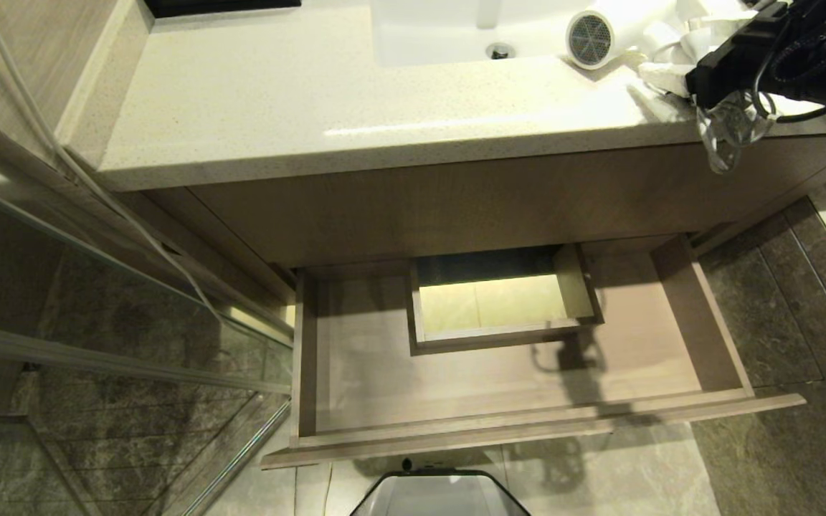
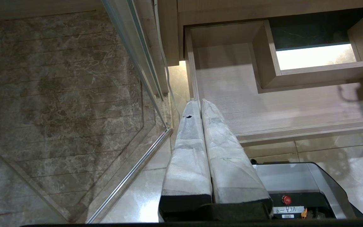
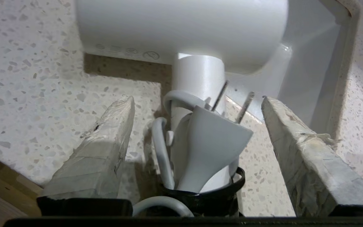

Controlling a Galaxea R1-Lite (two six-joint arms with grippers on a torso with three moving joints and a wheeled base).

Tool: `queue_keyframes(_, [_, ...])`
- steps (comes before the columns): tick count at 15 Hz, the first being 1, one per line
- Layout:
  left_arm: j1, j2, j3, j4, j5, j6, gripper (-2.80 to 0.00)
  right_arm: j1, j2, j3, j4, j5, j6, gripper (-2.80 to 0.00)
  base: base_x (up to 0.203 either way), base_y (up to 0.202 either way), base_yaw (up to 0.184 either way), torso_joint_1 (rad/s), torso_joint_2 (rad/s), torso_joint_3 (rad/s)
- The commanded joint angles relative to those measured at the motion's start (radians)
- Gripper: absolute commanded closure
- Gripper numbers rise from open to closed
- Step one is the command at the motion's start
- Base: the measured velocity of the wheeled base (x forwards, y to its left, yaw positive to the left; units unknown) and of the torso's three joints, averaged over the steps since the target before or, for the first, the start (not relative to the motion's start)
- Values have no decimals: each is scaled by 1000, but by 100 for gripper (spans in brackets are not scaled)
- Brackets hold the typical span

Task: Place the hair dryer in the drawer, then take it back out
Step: Place it on the countertop, then close the drawer

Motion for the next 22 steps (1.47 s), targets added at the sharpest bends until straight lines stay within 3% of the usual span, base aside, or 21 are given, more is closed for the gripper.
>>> queue_keyframes(1, [0,0,2,0,0,0,0,-23,-59,17,0,2,-3,-280,0,0,0,0,0,0])
queue_keyframes(12, [0,0,2,0,0,0,0,-91,-254,180,-9,4,1,-280,0,0,0,0,0,0])
queue_keyframes(13, [0,0,2,0,0,0,0,-99,-288,218,-4,3,5,0,0,0,0,0,0,0])
queue_keyframes(16, [0,0,2,0,0,0,0,-110,-320,257,3,-8,6,0,0,0,0,0,0,0])
queue_keyframes(18, [0,0,0,0,0,0,0,-117,-432,373,5,-47,7,0,0,0,0,0,0,0])
queue_keyframes(20, [0,0,2,0,0,0,0,-123,-570,541,10,-165,43,0,0,0,0,0,0,0])
queue_keyframes(22, [0,0,2,0,0,0,0,-126,-650,627,26,-271,121,0,0,0,0,0,0,0])
